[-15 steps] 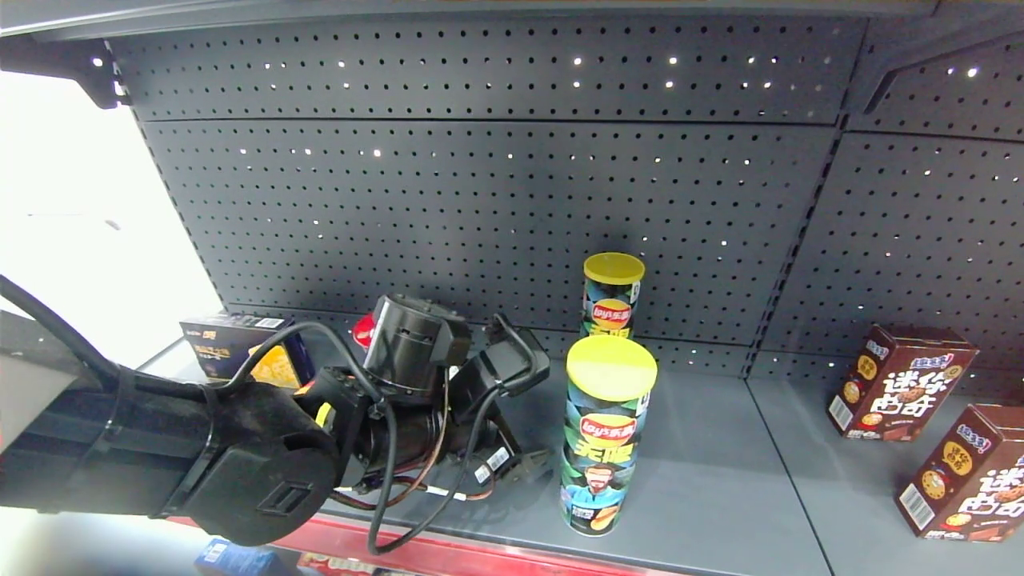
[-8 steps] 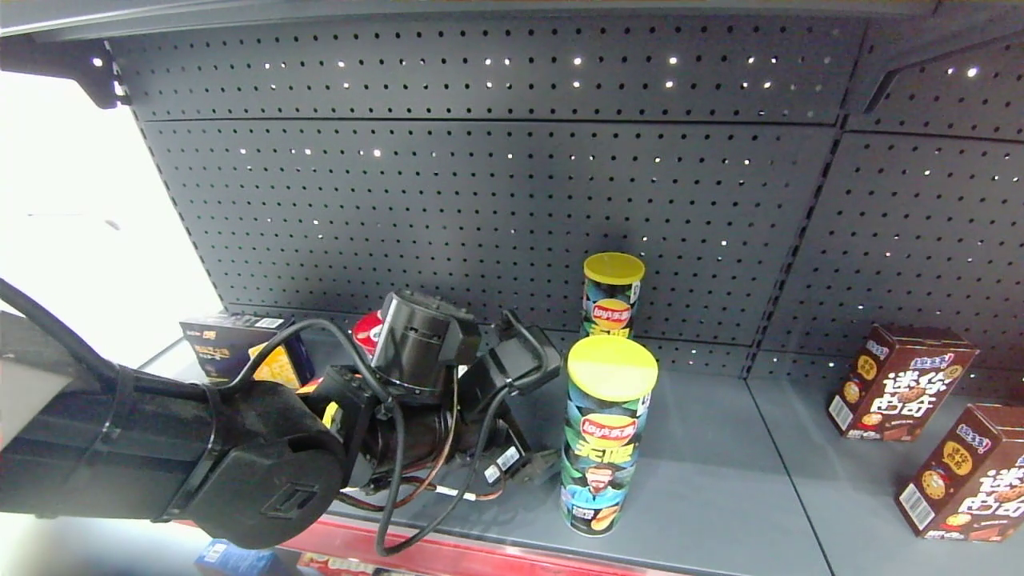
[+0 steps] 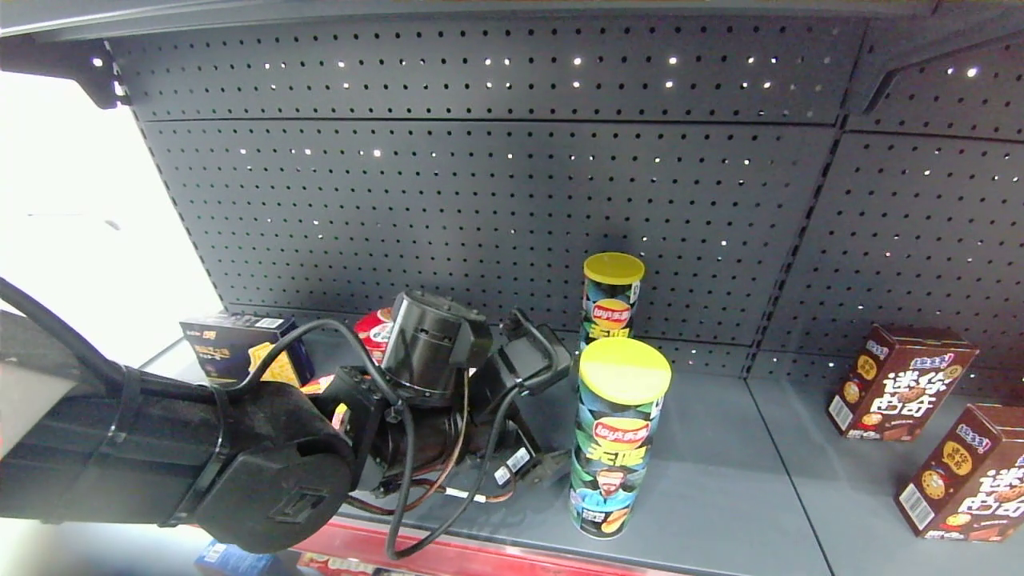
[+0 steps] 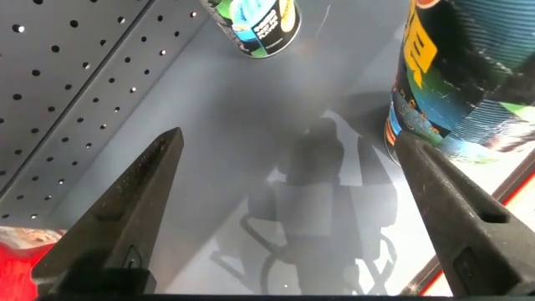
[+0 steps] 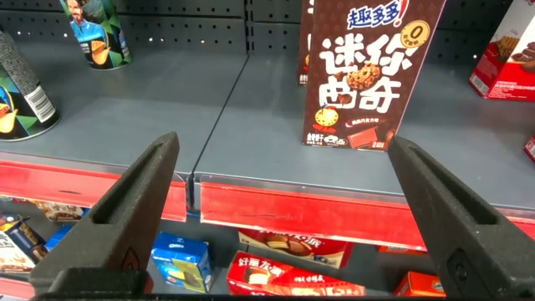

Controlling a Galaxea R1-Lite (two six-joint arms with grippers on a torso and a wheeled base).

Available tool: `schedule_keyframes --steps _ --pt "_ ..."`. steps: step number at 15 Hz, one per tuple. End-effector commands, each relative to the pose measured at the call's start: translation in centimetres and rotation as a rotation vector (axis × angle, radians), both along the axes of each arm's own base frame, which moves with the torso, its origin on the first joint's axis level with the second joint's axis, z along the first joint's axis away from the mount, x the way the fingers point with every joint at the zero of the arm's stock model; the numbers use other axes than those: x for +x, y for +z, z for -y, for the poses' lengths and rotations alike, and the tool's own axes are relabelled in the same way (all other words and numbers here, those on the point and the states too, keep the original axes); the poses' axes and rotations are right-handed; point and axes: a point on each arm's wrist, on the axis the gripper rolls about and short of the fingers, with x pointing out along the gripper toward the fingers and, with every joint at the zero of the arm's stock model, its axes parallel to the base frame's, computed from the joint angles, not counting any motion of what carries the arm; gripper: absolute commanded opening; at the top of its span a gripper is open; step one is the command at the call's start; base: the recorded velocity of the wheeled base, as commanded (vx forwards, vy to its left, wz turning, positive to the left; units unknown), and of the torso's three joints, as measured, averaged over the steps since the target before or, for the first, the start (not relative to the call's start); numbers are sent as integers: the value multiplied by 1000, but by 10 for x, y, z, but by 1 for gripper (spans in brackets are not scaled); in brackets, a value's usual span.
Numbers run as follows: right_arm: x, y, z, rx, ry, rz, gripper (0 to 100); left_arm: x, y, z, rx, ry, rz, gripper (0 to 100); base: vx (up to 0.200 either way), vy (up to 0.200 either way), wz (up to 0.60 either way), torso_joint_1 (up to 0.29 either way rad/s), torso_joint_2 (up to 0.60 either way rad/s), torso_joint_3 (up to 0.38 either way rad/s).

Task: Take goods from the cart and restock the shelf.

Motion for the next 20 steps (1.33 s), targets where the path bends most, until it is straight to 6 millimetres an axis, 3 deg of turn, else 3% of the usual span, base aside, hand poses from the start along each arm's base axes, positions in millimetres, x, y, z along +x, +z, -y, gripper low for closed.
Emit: schedule_keyframes --steps 1,8,9,12,16,17,20 --pt "0 0 0 -1 0 -1 100 -1 0 1 -1 -3 1 100 0 0 0 0 0 0" --pt "0 0 0 1 0 -1 100 -2 -3 -4 10 6 -9 100 0 0 0 0 0 0" --pt "0 0 0 -1 0 -1 100 7 10 -30 -9 82 16 100 0 0 0 0 0 0" --pt "0 0 0 -1 0 -1 100 5 62 -67 -77 175 113 100 0 0 0 0 0 0" --pt "0 0 0 -1 0 -1 100 -35 117 -145 -136 378 233 100 0 0 0 0 0 0" --pt "0 0 0 -1 0 -1 100 -58 135 -166 -200 469 288 100 0 0 0 0 0 0" --pt "0 0 0 -1 1 -1 100 -123 154 -201 -347 716 381 100 0 0 0 0 0 0"
